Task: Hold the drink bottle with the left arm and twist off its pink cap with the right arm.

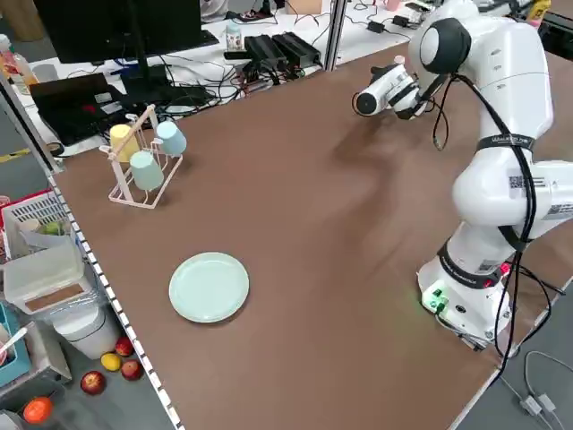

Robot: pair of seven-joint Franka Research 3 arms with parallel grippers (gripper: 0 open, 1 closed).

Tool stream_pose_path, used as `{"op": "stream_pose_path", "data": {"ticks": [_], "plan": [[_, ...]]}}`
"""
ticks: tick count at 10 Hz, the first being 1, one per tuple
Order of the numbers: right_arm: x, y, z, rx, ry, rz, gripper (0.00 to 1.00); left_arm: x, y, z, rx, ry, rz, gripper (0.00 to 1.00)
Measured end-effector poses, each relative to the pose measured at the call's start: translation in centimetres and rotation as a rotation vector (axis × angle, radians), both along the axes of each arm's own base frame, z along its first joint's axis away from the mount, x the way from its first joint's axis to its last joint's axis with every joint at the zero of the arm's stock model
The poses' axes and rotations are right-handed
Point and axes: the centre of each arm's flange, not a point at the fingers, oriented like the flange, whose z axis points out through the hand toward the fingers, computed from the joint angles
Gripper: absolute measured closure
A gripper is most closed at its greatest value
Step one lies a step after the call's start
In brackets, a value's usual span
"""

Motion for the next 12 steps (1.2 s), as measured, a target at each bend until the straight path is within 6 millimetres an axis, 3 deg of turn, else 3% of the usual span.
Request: {"op": "stream_pose_path", "data": {"ticks": [1, 3, 4, 5, 8, 10, 11, 12], "plan": [[-0.7, -0.4, -0.9, -0.001, -0.003, -0.002, 0.56, 0.1, 0.0, 0.0, 0.000, -0.001, 0.001, 0.39], [-1.1, -0.5, -0.7, -0.001, -0.003, 0.000, 0.55, 0.2, 0.0, 0.1, -0.001, -0.003, 0.002, 0.34], [-1.1, -0.5, -0.5, -0.001, -0.004, 0.001, 0.54, 0.2, 0.0, 0.1, -0.001, -0.003, 0.002, 0.30], [-1.1, -0.6, -0.7, -0.003, -0.001, -0.001, 0.53, 0.3, -0.1, 0.3, -0.005, -0.006, 0.002, 0.18], [-1.5, -1.1, -1.4, -0.012, 0.016, -0.004, 0.48, 0.6, -0.2, 0.7, -0.012, -0.006, 0.005, 0.10], [-1.3, -1.6, -1.2, -0.014, 0.018, -0.013, 0.37, 0.6, -0.2, 0.7, -0.013, -0.005, 0.006, 0.07], [-0.8, -2.5, -0.1, -0.015, 0.025, -0.028, 0.26, 0.6, -0.2, 0.6, -0.014, -0.003, 0.007, 0.05], [-0.1, -3.7, 2.5, -0.014, 0.033, -0.046, 0.10, 0.6, -0.2, 0.6, -0.014, 0.000, 0.008, 0.03]]}}
